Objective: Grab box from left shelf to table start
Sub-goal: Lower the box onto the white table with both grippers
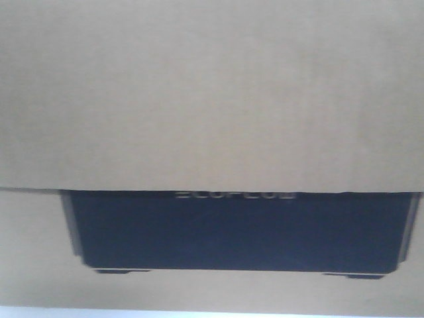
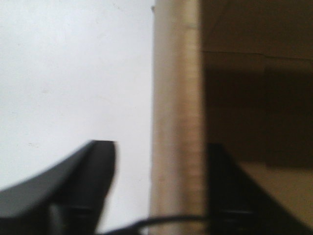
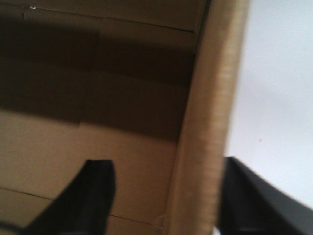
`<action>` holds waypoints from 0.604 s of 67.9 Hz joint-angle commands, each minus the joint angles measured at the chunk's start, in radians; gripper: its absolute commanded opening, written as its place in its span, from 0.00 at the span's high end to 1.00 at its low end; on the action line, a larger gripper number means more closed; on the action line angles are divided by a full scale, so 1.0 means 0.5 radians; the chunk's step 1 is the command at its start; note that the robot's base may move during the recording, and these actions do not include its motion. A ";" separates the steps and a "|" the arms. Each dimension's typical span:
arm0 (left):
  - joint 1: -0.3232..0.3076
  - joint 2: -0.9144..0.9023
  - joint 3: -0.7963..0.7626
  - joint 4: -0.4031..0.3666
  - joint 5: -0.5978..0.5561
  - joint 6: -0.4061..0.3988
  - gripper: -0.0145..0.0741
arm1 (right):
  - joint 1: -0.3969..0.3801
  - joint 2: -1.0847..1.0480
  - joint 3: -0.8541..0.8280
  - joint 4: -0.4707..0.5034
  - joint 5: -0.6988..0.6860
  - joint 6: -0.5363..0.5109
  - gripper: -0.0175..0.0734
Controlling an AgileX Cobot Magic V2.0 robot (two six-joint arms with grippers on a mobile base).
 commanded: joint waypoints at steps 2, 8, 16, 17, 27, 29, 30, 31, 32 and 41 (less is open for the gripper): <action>-0.021 -0.003 -0.020 -0.156 -0.108 -0.040 0.22 | 0.004 -0.042 -0.055 0.003 -0.042 -0.030 0.11; -0.021 -0.006 -0.029 -0.157 -0.073 -0.040 0.18 | 0.004 -0.042 -0.055 -0.038 -0.030 -0.021 0.12; -0.021 -0.024 -0.063 -0.157 -0.030 -0.040 0.19 | -0.002 -0.055 -0.061 -0.068 -0.028 -0.008 0.12; -0.021 -0.024 -0.066 -0.157 -0.031 -0.040 0.19 | -0.002 -0.059 -0.061 -0.071 -0.033 -0.008 0.12; -0.026 -0.093 -0.133 -0.181 -0.029 -0.006 0.19 | -0.002 -0.142 -0.061 -0.118 -0.080 0.010 0.12; -0.026 -0.111 -0.148 -0.181 -0.029 -0.002 0.19 | -0.002 -0.165 -0.063 -0.129 -0.092 0.010 0.12; -0.026 -0.122 -0.157 -0.192 -0.029 -0.002 0.19 | -0.002 -0.176 -0.063 -0.134 -0.097 0.010 0.12; -0.026 -0.133 -0.162 -0.192 -0.029 -0.002 0.19 | -0.002 -0.187 -0.063 -0.141 -0.102 0.010 0.12; -0.026 -0.138 -0.172 -0.192 -0.029 -0.002 0.19 | -0.002 -0.193 -0.063 -0.147 -0.102 0.010 0.12; -0.026 -0.248 -0.212 -0.192 -0.044 0.018 0.19 | -0.002 -0.306 -0.065 -0.224 -0.126 0.044 0.12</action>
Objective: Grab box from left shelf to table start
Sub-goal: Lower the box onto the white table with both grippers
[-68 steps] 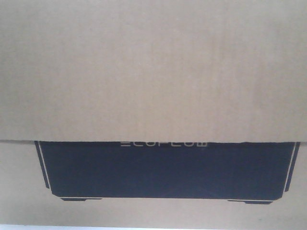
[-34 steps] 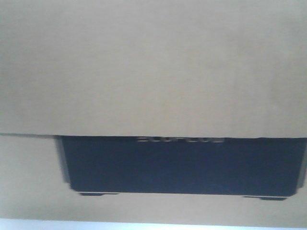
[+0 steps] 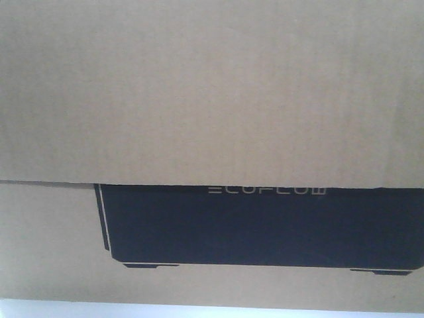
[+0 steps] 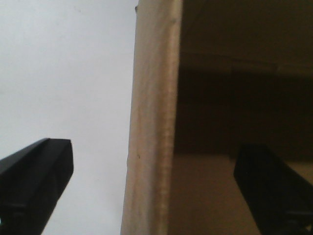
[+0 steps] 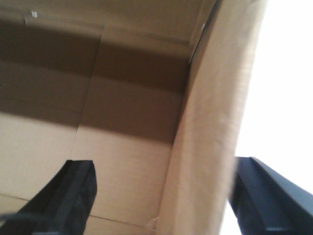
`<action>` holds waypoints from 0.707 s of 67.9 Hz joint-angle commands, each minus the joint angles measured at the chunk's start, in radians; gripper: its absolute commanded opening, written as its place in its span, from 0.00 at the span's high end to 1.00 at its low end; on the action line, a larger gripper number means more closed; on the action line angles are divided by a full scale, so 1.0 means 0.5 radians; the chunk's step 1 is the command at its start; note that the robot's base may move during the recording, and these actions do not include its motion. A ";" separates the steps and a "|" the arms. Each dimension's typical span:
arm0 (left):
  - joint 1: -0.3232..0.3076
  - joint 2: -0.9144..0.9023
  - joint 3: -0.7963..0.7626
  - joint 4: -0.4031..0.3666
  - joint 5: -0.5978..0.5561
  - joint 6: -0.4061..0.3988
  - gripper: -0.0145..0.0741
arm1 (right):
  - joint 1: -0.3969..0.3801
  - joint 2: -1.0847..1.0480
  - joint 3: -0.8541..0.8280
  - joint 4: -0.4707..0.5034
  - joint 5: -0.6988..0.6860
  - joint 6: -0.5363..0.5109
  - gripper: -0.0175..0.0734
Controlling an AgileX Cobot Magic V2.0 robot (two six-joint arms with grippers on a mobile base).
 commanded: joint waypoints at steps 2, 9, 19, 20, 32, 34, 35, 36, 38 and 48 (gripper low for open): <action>-0.009 -0.178 -0.104 -0.011 -0.098 0.038 0.19 | -0.002 -0.147 -0.065 -0.074 -0.125 0.030 0.12; -0.009 -0.280 -0.108 -0.011 -0.098 0.101 0.19 | -0.002 -0.256 -0.065 -0.083 -0.132 0.048 0.12; -0.009 -0.476 -0.108 0.000 -0.058 0.222 0.19 | -0.002 -0.479 -0.063 -0.083 -0.115 0.068 0.13; -0.009 -0.510 -0.103 0.000 -0.058 0.235 0.20 | -0.002 -0.504 -0.061 -0.083 -0.115 0.070 0.14; -0.009 -0.844 0.090 0.000 -0.097 0.408 0.35 | -0.002 -0.811 -0.038 -0.083 -0.088 0.073 0.43; -0.009 -0.909 0.143 0.000 -0.124 0.420 0.40 | -0.002 -0.870 -0.021 -0.083 -0.094 0.073 0.52; -0.009 -0.938 0.171 0.000 -0.134 0.425 0.43 | -0.002 -0.893 -0.005 -0.083 -0.104 0.073 0.55; -0.009 -0.970 0.199 0.000 -0.145 0.425 0.45 | -0.002 -0.916 0.008 -0.083 -0.109 0.073 0.58; -0.009 -1.031 0.259 0.000 -0.172 0.428 0.50 | -0.002 -0.964 0.039 -0.083 -0.124 0.073 0.64; -0.009 -1.383 0.625 0.000 -0.349 0.428 0.79 | -0.002 -1.241 0.297 -0.083 -0.228 0.073 0.74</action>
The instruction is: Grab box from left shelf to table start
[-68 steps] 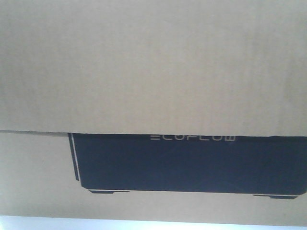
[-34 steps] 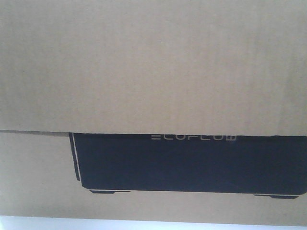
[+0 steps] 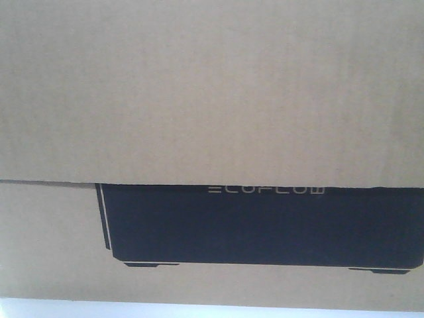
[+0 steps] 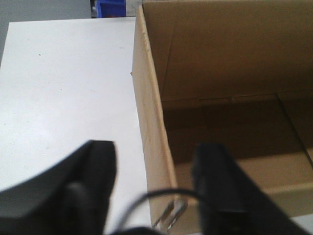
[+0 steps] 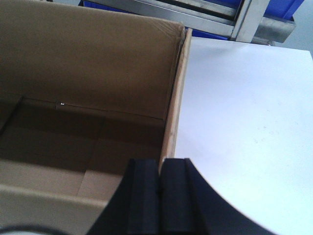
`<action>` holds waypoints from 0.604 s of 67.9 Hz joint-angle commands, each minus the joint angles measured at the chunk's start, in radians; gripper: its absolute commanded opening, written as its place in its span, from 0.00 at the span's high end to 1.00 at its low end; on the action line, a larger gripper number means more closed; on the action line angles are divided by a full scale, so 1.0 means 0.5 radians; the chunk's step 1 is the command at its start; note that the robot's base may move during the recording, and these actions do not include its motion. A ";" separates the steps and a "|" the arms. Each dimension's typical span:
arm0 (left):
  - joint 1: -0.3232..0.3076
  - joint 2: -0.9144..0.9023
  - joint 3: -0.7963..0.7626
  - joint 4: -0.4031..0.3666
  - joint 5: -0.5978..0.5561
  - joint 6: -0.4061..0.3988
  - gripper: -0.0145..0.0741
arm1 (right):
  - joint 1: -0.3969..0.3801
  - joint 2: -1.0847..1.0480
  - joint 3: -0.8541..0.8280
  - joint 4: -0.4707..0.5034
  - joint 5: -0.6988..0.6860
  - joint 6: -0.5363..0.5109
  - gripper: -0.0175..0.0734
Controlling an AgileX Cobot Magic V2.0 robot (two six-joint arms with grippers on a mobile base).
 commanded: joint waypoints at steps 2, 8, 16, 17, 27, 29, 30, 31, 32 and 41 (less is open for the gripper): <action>-0.009 -0.249 0.197 0.000 -0.296 0.021 0.85 | -0.002 -0.173 0.142 -0.015 -0.223 0.001 0.75; -0.009 -0.438 0.424 0.000 -0.411 0.027 0.95 | -0.002 -0.363 0.348 -0.015 -0.286 0.001 0.75; -0.009 -0.722 0.709 0.000 -0.598 0.044 0.95 | -0.002 -0.643 0.630 -0.015 -0.400 0.001 0.75; -0.009 -0.751 0.739 0.000 -0.620 0.044 0.95 | -0.002 -0.675 0.656 -0.015 -0.415 0.001 0.75; -0.009 -1.031 1.039 0.000 -0.897 0.044 0.95 | -0.002 -0.999 0.908 -0.015 -0.609 0.001 0.75; -0.009 -1.071 1.086 0.000 -0.944 0.044 0.95 | -0.002 -1.051 0.956 -0.015 -0.654 0.001 0.75; -0.009 -1.090 1.107 0.000 -0.964 0.044 0.95 | -0.002 -1.075 0.973 -0.015 -0.671 0.001 0.75; -0.009 -1.099 1.127 0.000 -0.974 0.044 0.95 | -0.002 -1.087 0.981 -0.015 -0.679 0.001 0.75; -0.009 -1.123 1.156 0.000 -0.998 0.044 0.95 | -0.002 -1.120 1.005 -0.015 -0.702 0.001 0.75; -0.009 -1.228 1.261 0.000 -1.083 0.049 0.95 | -0.002 -1.240 1.094 -0.015 -0.822 0.001 0.75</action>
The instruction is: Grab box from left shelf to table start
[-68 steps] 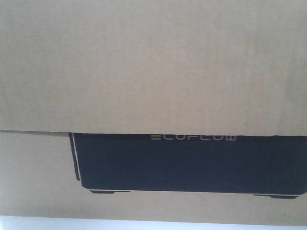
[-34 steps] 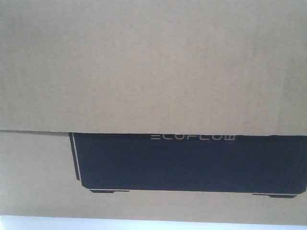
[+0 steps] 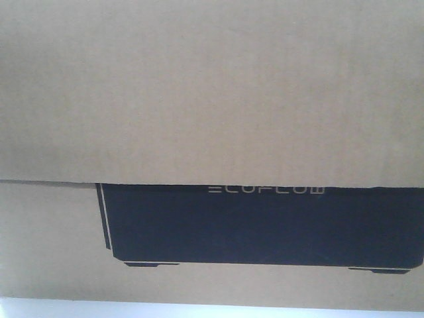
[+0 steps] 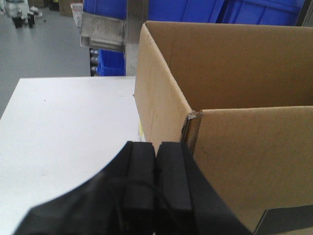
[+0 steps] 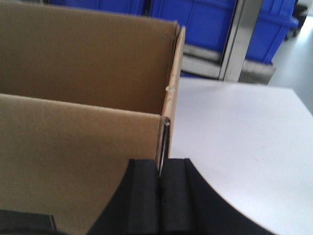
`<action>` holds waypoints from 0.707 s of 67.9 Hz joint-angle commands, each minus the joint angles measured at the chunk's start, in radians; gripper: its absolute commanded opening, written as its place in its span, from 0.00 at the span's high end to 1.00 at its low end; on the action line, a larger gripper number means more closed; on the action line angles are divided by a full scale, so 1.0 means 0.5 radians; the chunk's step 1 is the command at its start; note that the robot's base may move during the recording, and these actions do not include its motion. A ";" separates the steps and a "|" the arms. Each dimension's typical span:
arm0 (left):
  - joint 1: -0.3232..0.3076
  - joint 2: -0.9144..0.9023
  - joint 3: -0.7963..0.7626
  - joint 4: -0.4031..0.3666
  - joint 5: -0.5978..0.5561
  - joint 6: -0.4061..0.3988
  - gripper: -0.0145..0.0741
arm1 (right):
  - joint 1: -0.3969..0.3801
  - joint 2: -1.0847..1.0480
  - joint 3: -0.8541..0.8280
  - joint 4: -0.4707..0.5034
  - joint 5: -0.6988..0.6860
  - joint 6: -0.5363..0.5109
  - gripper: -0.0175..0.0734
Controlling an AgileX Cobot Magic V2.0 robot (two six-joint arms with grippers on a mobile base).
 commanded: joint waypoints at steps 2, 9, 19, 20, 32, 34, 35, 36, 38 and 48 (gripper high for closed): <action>-0.009 -0.029 -0.009 0.000 -0.253 0.010 0.95 | -0.002 -0.008 -0.015 -0.011 -0.268 0.001 0.75; -0.009 -0.029 -0.009 -0.015 -0.248 0.010 0.95 | -0.002 -0.006 -0.015 -0.009 -0.280 0.001 0.75; -0.009 -0.029 -0.009 -0.015 -0.248 0.010 0.95 | -0.002 -0.006 -0.015 -0.009 -0.282 0.001 0.75; -0.009 -0.029 -0.009 -0.015 -0.248 0.010 0.95 | -0.002 -0.006 -0.015 -0.009 -0.282 0.001 0.75; -0.009 -0.029 -0.009 -0.015 -0.248 0.010 0.95 | -0.002 -0.006 -0.015 -0.009 -0.282 0.001 0.75; -0.009 -0.029 -0.009 -0.015 -0.248 0.010 0.95 | -0.002 -0.006 -0.015 -0.009 -0.282 0.001 0.75; -0.009 -0.029 -0.009 -0.015 -0.248 0.010 0.95 | -0.002 -0.006 -0.015 -0.009 -0.282 0.001 0.75; -0.009 -0.029 -0.009 -0.015 -0.248 0.010 0.95 | -0.002 -0.006 -0.015 -0.009 -0.282 0.001 0.75; -0.009 -0.029 -0.009 -0.015 -0.248 0.010 0.95 | -0.002 -0.006 -0.015 -0.009 -0.282 0.001 0.75; -0.005 -0.032 -0.007 -0.015 -0.234 0.010 0.95 | -0.002 -0.006 -0.015 -0.009 -0.282 0.001 0.75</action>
